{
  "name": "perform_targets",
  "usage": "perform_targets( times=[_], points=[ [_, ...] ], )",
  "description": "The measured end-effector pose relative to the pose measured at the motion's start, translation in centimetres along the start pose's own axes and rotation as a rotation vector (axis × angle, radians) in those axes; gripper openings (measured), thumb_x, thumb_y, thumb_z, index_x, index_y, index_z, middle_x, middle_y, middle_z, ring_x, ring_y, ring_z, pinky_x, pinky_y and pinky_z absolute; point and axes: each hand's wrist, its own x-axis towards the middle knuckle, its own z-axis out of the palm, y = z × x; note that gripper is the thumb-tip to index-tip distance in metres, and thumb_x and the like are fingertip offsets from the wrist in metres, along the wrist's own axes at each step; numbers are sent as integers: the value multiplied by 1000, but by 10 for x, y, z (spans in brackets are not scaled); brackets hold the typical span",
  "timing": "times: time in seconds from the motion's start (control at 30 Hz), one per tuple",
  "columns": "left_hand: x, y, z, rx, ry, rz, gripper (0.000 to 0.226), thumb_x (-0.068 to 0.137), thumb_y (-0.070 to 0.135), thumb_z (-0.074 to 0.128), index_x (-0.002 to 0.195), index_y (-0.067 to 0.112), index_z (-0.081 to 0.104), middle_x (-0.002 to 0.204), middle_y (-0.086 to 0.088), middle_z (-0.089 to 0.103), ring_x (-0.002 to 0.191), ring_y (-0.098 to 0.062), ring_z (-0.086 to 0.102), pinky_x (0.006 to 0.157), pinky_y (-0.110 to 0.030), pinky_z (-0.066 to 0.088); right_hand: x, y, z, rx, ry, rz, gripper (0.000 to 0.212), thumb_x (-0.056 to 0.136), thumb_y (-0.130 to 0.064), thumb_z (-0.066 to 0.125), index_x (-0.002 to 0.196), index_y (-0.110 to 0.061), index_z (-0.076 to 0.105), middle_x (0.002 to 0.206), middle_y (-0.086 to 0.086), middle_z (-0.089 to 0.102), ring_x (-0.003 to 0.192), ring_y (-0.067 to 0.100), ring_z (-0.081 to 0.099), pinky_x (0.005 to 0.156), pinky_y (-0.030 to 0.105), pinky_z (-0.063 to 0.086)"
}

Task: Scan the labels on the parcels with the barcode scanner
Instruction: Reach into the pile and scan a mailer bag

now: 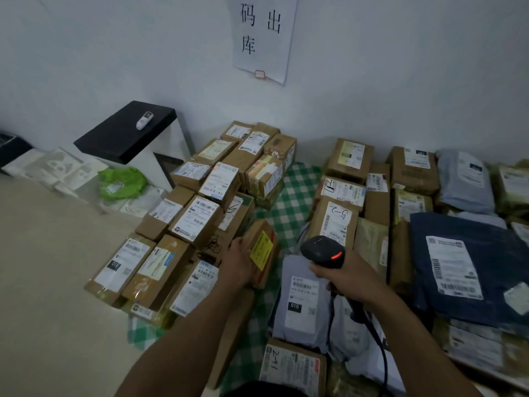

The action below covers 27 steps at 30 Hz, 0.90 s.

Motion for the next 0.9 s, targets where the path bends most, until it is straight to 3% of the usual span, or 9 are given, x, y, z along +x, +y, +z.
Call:
perform_targets(
  times=[0.07, 0.17, 0.33, 0.4, 0.5, 0.6, 0.7, 0.8, 0.9],
  points=[
    [-1, 4, 2, 53, -34, -18, 41, 106, 36, 47, 145, 25, 41, 135, -6, 57, 119, -27, 60, 102, -49, 51, 2, 3, 0, 0, 13, 20, 31, 91, -34, 79, 118, -35, 64, 92, 0, 77, 66, 12, 72, 67, 34, 59],
    [2, 8, 3, 287, -64, -41, 65, 93, 34, 70, 146, 26, 33, 144, -10, 47, 126, -36, 54, 100, -52, 49, 4, 4, 3, 1, 9, 38, 37, 92, -29, 79, 125, -29, 64, 91, 0, 76, 63, 9, 69, 56, 22, 53],
    [1, 18, 13, 621, -6, 50, 89, 92, 40, 72, 159, 10, 21, 162, -18, 24, 148, -37, 29, 115, -50, 37, 6, 2, 5, 27, -23, 44, 35, 94, -25, 77, 124, -32, 61, 95, -1, 74, 69, 10, 67, 56, 18, 51],
    [7, 15, 23, 617, -13, 141, 90, 89, 44, 73, 158, 17, 22, 163, -16, 25, 149, -37, 26, 121, -52, 30, 8, 4, 4, 15, -18, 50, 33, 93, -27, 78, 121, -35, 62, 92, -4, 75, 68, 9, 68, 58, 20, 52],
    [16, 9, 33, 608, -141, 172, 93, 93, 42, 68, 163, 29, 9, 170, -17, 0, 156, -41, 2, 126, -58, 8, 13, 9, 2, -14, 3, 62, 31, 92, -28, 79, 120, -31, 66, 77, -9, 74, 60, 3, 67, 56, 20, 50],
    [26, -2, 40, 588, -210, 100, 103, 89, 52, 68, 163, 28, 0, 169, -19, -7, 156, -41, 0, 124, -57, 12, 16, 11, 1, -29, 10, 76, 32, 91, -30, 79, 120, -33, 65, 86, -5, 76, 61, 7, 70, 61, 24, 53],
    [32, -12, 55, 567, -260, 109, 107, 88, 54, 68, 163, 27, -3, 171, -13, -14, 157, -38, -11, 126, -59, 6, 17, 13, -2, -14, 8, 103, 31, 92, -29, 79, 119, -32, 65, 94, -1, 76, 60, 6, 69, 57, 19, 53],
    [32, -18, 67, 512, -331, 179, 107, 87, 65, 61, 163, 32, -7, 170, -9, -19, 157, -35, -16, 127, -55, 0, 21, 15, -4, -17, 20, 122, 26, 91, -30, 80, 114, -29, 68, 88, -3, 76, 58, 6, 68, 55, 18, 53],
    [33, -23, 73, 534, -346, 211, 109, 88, 62, 59, 163, 27, -12, 170, -12, -20, 157, -33, -17, 128, -55, 0, 25, 18, -5, -16, 23, 128, 25, 91, -30, 79, 113, -31, 68, 84, -5, 76, 59, 8, 68, 57, 19, 53]
  ],
)
